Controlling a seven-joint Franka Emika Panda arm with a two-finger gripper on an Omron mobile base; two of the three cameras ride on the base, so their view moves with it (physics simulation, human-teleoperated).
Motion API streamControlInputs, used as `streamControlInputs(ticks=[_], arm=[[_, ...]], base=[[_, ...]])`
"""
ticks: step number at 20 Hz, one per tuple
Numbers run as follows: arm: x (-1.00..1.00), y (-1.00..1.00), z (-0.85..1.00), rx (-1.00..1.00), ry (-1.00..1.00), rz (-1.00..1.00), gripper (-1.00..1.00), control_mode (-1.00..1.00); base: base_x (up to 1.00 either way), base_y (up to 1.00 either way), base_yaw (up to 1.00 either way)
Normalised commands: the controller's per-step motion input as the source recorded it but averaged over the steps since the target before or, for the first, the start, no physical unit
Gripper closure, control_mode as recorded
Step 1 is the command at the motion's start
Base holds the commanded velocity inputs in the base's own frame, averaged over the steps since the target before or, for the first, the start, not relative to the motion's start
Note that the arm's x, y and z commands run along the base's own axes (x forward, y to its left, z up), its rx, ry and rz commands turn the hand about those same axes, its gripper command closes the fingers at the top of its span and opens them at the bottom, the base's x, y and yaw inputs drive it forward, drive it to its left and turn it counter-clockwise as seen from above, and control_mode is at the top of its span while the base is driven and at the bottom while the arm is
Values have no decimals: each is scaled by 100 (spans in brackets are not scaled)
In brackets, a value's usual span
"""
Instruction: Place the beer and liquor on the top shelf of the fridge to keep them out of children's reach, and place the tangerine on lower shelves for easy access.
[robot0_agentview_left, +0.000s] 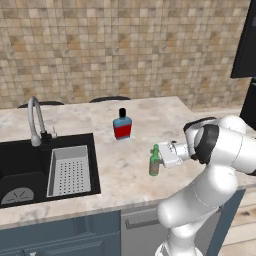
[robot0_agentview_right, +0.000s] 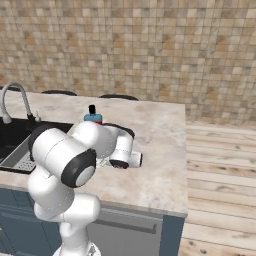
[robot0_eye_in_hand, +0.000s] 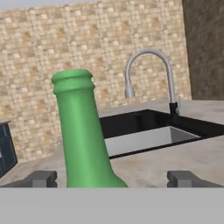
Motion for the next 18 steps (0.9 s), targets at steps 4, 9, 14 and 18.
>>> streamControlInputs(ticks=[4,9,14,18], arm=[[0,23,-1,0,0,0,-100,-100],[0,30,0,0,0,0,-100,-100],[0,32,0,-1,0,0,100,-100],[0,0,0,0,0,0,100,-100]], base=[[0,0,0],[0,0,0],[0,0,0],[0,0,0]])
